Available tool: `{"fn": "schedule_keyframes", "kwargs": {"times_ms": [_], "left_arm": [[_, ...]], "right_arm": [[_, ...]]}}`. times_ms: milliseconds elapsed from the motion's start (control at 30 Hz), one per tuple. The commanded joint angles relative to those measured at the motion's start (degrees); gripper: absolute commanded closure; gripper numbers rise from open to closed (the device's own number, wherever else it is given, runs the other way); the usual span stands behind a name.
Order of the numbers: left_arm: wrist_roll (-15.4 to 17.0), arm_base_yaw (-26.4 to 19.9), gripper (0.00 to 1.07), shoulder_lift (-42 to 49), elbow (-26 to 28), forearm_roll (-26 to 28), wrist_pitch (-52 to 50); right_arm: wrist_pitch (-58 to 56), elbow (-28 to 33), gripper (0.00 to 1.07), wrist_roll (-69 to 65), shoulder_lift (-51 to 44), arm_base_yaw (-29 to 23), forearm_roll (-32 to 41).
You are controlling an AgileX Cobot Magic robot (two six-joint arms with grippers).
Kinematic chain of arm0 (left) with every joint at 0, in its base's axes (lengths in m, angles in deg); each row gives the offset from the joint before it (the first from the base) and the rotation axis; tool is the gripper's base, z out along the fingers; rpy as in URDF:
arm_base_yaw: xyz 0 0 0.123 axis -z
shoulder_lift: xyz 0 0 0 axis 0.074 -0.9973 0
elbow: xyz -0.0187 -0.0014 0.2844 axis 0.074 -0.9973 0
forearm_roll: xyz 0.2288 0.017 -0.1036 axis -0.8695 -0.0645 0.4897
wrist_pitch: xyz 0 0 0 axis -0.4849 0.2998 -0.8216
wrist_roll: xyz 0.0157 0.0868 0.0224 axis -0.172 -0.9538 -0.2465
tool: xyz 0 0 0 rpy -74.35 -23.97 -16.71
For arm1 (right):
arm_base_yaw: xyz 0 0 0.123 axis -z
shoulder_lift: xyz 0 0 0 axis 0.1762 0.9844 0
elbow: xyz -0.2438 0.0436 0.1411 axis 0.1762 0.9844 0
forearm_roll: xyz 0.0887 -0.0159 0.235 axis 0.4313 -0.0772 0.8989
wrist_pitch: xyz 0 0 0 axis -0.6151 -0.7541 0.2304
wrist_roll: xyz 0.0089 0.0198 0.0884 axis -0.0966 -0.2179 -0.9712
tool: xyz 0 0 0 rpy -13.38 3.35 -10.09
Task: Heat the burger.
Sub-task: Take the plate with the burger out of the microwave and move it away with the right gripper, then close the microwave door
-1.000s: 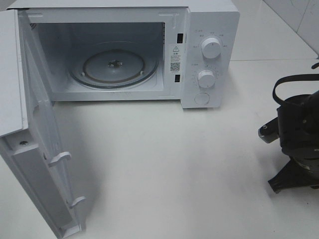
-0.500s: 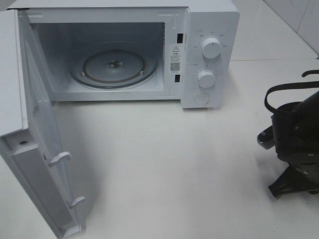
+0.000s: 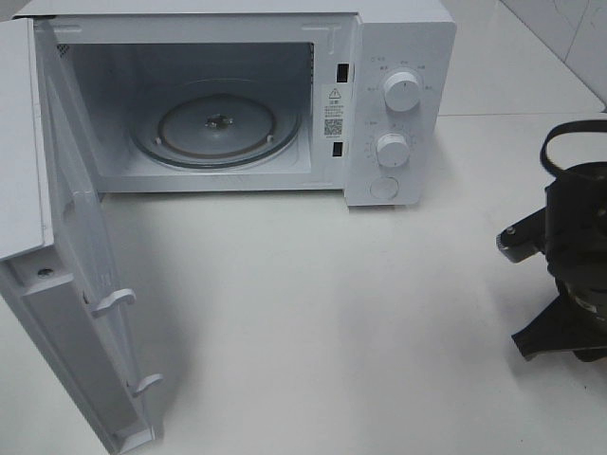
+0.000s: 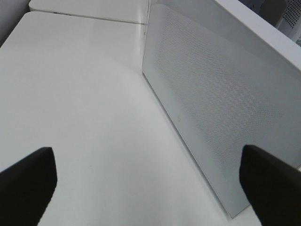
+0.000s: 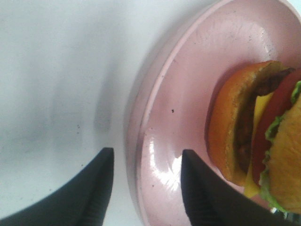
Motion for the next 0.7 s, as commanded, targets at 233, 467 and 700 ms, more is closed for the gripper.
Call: {"fn": "schedule_keyframes", "kwargs": {"times_ms": [233,467,700], "left_arm": [[0.4,-0.1,0.09,1.0,0.0,0.0,-0.1],[0.4,-0.1,0.09,1.0,0.0,0.0,-0.1],[0.4,-0.1,0.09,1.0,0.0,0.0,-0.1]], "right_arm": [[-0.3,-0.6,0.62,10.8,-14.1,0.1,11.9],[0.1,-2.1,0.62,23.4,-24.9,0.1,20.7],[1.2,-2.4,0.51,37.5,-33.3,0.1,28.6]]}}
